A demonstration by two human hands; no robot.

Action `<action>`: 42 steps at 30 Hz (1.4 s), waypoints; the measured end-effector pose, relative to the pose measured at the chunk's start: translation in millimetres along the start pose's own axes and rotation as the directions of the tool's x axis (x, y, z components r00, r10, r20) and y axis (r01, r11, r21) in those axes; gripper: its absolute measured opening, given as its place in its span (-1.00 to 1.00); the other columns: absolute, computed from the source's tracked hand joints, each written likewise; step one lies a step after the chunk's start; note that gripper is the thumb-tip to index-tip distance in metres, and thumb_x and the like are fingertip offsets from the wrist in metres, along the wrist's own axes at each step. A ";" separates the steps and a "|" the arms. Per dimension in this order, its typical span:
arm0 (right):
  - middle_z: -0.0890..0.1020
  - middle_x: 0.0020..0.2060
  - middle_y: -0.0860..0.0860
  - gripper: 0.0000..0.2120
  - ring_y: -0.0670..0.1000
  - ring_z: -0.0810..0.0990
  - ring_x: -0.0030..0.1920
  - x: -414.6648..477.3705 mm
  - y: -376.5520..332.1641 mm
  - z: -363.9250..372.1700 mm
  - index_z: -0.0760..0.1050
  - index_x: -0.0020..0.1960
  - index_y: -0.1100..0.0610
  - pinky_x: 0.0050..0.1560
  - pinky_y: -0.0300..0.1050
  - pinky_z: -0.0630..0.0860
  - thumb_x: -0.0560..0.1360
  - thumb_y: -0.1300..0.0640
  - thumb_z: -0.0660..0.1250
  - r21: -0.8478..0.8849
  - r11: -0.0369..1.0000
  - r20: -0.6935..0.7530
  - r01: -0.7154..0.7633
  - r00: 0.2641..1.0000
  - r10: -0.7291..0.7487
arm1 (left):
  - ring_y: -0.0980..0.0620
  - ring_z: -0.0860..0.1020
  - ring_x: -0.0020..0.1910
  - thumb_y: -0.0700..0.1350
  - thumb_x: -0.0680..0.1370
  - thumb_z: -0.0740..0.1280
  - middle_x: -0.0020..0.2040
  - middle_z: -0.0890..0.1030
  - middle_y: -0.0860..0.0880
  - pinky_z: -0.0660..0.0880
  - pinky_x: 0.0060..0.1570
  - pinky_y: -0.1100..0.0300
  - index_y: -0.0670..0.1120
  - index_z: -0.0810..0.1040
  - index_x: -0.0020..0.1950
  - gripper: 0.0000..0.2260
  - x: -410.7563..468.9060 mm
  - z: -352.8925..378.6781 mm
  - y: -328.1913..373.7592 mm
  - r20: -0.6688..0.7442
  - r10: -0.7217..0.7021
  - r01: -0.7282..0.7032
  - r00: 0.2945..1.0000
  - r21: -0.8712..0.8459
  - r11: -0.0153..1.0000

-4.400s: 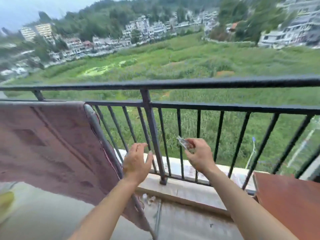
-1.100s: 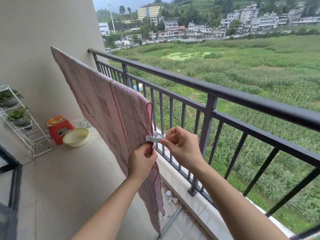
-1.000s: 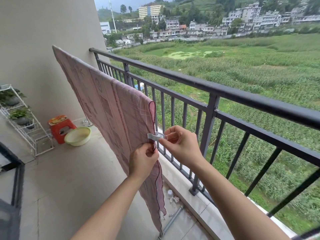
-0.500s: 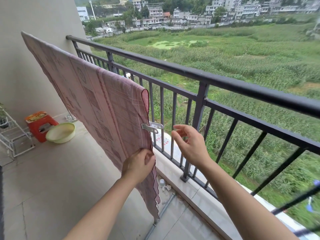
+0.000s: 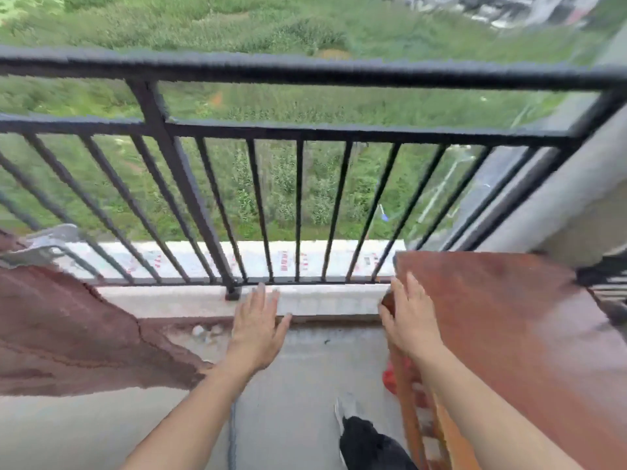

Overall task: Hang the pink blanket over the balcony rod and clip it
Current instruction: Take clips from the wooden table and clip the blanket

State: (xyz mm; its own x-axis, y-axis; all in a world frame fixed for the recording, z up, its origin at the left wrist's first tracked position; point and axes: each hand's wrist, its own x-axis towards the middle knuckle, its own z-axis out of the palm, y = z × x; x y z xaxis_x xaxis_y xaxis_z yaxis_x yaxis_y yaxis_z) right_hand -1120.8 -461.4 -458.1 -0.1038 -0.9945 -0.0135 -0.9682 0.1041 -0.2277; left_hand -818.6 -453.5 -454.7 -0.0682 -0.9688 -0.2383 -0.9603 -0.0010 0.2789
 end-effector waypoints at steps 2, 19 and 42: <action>0.22 0.51 0.29 -0.36 0.30 0.23 0.49 -39.0 45.4 -9.3 0.27 0.51 0.15 0.44 0.21 0.24 0.50 -0.04 0.34 -0.036 0.985 -0.032 -0.169 0.985 0.168 | -0.10 -0.06 0.60 0.35 0.44 -0.30 0.63 -0.03 -0.09 -0.04 0.54 -0.08 0.02 0.06 0.61 -0.19 8.6 10.7 41.3 0.014 0.126 -0.127 0.992 0.048 0.991; -0.11 0.58 0.23 -0.33 0.28 -0.13 0.57 -305.5 236.7 5.5 -0.01 0.60 0.10 0.55 0.21 -0.06 0.60 -0.08 0.15 0.063 0.564 0.229 -0.824 0.561 0.795 | -0.11 -0.20 0.60 0.16 0.66 0.06 0.62 -0.21 -0.10 -0.09 0.53 -0.08 0.04 -0.07 0.62 -0.41 -109.8 154.2 305.0 0.401 0.640 -0.734 0.656 0.140 0.665; 0.52 0.05 0.02 -0.55 0.06 0.53 0.08 -340.6 264.7 104.5 0.48 0.33 0.08 0.05 -0.11 0.42 0.45 0.12 0.38 0.507 0.505 0.004 -0.698 0.588 0.809 | -0.10 0.48 0.36 -0.03 0.63 0.19 0.34 0.56 -0.08 0.32 0.33 0.01 -0.11 0.54 0.33 -0.67 -158.7 320.1 293.3 0.287 0.657 -0.641 0.697 -0.163 0.750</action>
State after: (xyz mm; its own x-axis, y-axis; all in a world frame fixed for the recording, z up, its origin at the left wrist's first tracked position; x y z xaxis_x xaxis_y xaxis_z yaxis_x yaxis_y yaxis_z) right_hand -1317.9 -96.2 -615.6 -0.8432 -0.5007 -0.1957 -0.3013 0.7417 -0.5993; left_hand -1176.0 -220.6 -632.8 -0.7562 -0.6049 -0.2496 -0.6330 0.5796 0.5133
